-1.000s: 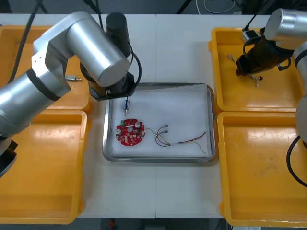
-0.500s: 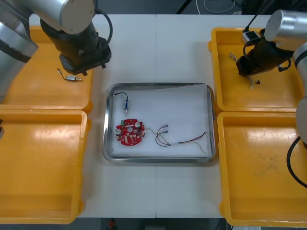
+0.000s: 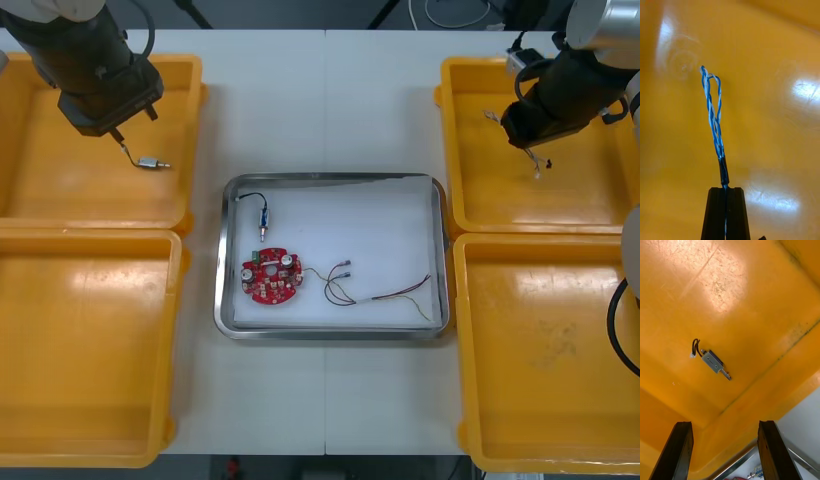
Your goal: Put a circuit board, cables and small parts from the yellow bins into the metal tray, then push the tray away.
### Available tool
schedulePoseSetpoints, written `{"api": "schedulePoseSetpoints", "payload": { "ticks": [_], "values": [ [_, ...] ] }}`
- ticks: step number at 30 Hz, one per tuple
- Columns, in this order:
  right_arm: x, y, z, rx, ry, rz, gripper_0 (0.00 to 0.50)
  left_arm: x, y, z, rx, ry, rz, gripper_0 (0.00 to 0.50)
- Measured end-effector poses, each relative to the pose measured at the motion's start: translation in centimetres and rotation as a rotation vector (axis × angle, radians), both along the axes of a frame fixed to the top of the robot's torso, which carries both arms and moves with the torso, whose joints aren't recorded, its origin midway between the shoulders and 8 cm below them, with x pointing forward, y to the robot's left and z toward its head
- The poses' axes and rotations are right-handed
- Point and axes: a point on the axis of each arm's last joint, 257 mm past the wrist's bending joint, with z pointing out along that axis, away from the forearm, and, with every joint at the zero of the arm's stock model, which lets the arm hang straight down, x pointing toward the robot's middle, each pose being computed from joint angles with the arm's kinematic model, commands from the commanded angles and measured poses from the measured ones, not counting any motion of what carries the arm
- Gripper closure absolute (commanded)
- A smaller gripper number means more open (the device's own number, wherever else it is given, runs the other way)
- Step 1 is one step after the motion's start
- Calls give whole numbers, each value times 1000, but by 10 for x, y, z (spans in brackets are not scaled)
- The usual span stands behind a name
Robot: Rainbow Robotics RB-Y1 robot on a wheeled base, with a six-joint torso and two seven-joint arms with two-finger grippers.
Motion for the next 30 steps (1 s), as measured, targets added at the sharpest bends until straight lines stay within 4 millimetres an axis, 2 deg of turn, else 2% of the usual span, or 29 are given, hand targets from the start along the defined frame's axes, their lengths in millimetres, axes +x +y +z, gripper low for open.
{"api": "schedulePoseSetpoints", "payload": {
  "ticks": [7,12,17,24,30],
  "values": [
    [-23,1,41,-16,-41,38,500,15,15,-13,-55,-7,60,0],
    [-52,-1,40,-35,-5,55,500,23,21,-22,-91,-15,89,0],
    [-79,8,44,-35,46,96,500,34,23,-33,-145,-32,113,0],
    [-86,39,79,-64,-111,217,500,38,26,-53,-134,-26,124,0],
    [-104,90,87,-81,-171,377,500,46,23,-57,-125,-58,106,0]
  ]
}}
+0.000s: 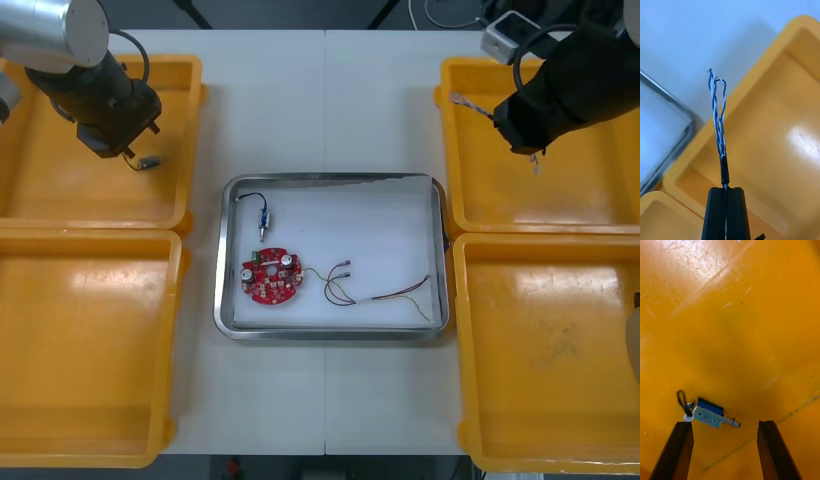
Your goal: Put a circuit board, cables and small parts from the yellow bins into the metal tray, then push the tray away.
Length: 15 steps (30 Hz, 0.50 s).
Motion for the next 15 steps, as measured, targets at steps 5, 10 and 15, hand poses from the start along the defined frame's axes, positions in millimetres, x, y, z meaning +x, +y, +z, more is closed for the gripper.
{"api": "schedulePoseSetpoints", "payload": {
  "ticks": [5,10,15],
  "values": [
    [-13,34,-4,-60,-16,97,500,6,-2,-5,11,-24,-14,0],
    [-28,67,-21,-132,1,199,500,1,1,-22,31,-8,-18,0],
    [-42,89,-46,-202,43,272,500,-5,8,-36,39,12,-9,0]
  ]
}}
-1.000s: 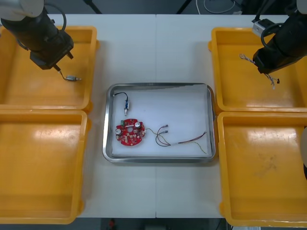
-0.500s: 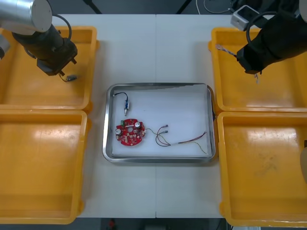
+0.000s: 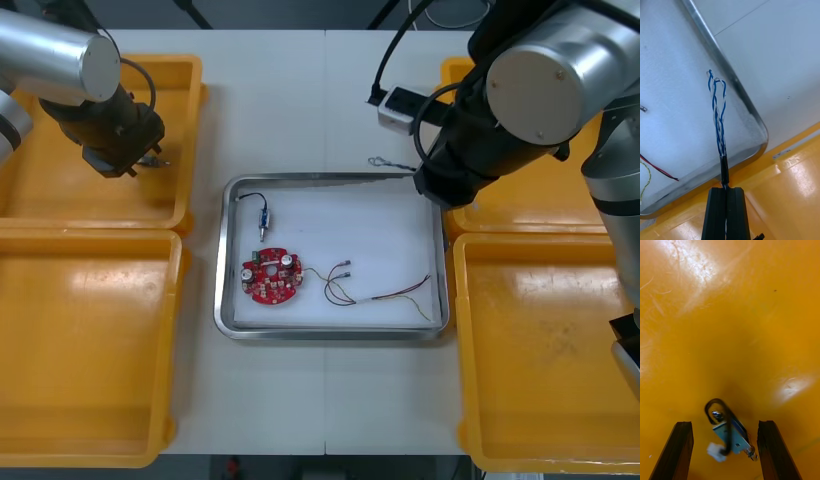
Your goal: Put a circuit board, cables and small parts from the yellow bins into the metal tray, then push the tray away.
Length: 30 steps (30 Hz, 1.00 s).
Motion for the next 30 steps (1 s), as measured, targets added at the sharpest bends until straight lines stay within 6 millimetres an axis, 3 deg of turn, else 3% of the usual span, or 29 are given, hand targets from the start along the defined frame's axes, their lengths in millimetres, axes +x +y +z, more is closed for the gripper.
{"api": "schedulePoseSetpoints", "payload": {
  "ticks": [11,18,19,20,21,22,30],
  "values": [
    [0,42,-30,-97,-61,112,500,0,3,-5,3,-2,4,0],
    [11,61,-44,-209,-139,285,500,3,2,-5,-4,-17,1,0],
    [13,62,-48,-220,-143,301,500,3,2,-5,-6,-19,1,42],
    [15,64,-51,-224,-146,310,500,4,2,-6,-7,-21,1,284],
    [17,64,-55,-223,-146,315,500,4,2,-8,-9,-25,1,457],
    [20,65,-59,-220,-145,317,500,4,2,-9,-9,-27,0,500],
    [32,56,-100,-283,-111,338,500,5,1,-15,3,-33,-10,500]
  ]
}}
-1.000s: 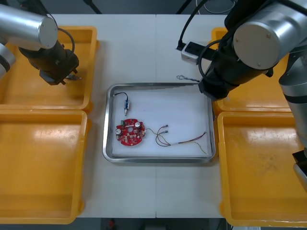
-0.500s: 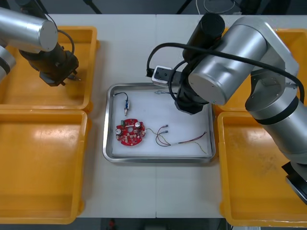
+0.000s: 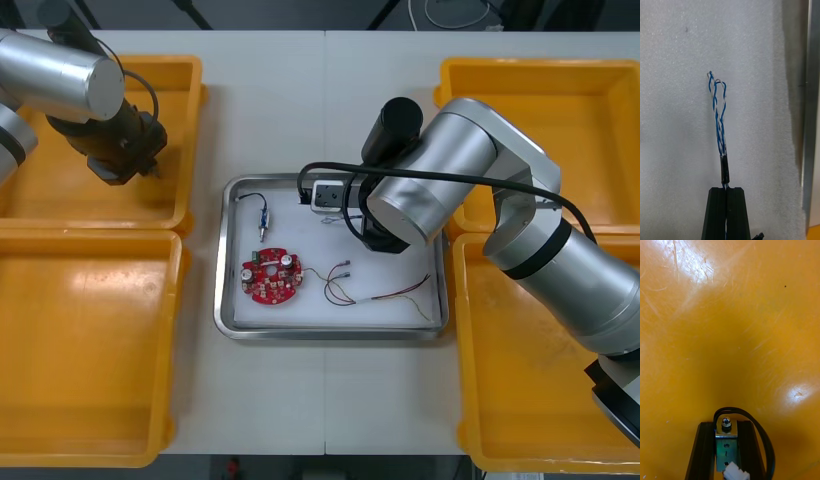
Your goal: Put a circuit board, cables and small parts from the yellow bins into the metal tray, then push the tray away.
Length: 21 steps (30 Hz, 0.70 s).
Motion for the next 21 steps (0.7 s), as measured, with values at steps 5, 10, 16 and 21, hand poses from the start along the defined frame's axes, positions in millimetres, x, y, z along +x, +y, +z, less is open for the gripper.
{"api": "schedulePoseSetpoints", "payload": {
  "ticks": [5,10,16,21],
  "values": [
    [3,0,-11,-1,7,0,500,0,-1,0,-2,-1,-1,500],
    [4,1,-15,1,7,6,141,0,0,1,-2,-1,0,500],
    [3,2,-15,1,8,7,0,-10,4,6,-22,46,28,500],
    [2,4,-13,2,4,13,0,-21,-1,28,-49,73,30,500]
  ]
}}
